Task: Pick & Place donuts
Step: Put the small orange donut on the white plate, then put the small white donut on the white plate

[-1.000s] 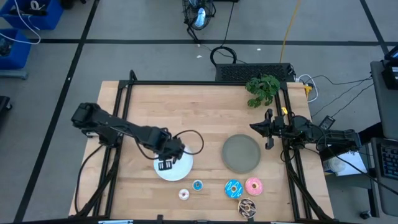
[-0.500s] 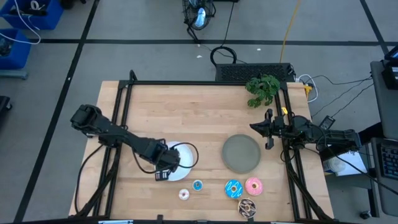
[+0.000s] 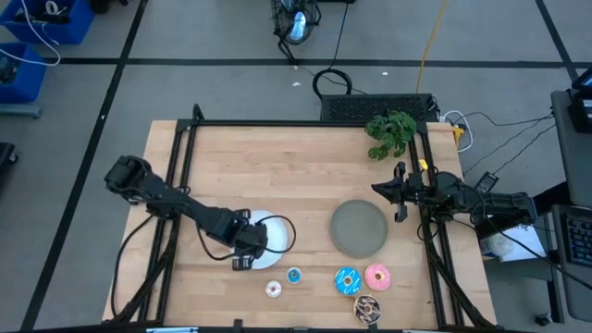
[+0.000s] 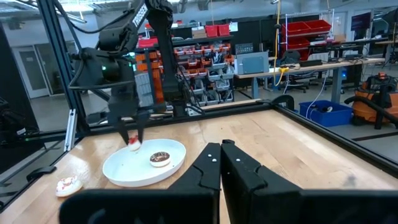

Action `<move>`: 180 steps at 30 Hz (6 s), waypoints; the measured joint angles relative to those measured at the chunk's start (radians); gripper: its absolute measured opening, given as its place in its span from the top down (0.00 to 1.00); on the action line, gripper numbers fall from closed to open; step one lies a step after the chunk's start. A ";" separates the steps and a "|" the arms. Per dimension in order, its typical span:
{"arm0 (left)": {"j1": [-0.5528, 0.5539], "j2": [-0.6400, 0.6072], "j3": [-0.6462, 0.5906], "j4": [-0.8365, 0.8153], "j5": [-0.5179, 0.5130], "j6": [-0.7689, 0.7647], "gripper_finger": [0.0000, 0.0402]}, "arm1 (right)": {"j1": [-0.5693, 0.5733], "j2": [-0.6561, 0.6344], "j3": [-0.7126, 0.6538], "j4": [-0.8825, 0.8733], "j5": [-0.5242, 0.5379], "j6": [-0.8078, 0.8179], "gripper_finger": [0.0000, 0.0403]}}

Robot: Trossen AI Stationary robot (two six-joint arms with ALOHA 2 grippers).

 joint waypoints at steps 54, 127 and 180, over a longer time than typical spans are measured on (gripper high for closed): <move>-0.061 0.010 0.403 -0.315 0.033 0.081 0.97 | 0.000 0.000 0.000 -0.001 0.000 -0.008 1.00; -0.171 0.469 0.751 -0.187 0.012 0.329 0.99 | 0.000 0.003 0.000 0.003 0.000 -0.008 1.00; -0.167 0.542 0.552 0.033 0.084 0.317 0.18 | 0.000 0.011 0.000 0.010 0.004 -0.007 1.00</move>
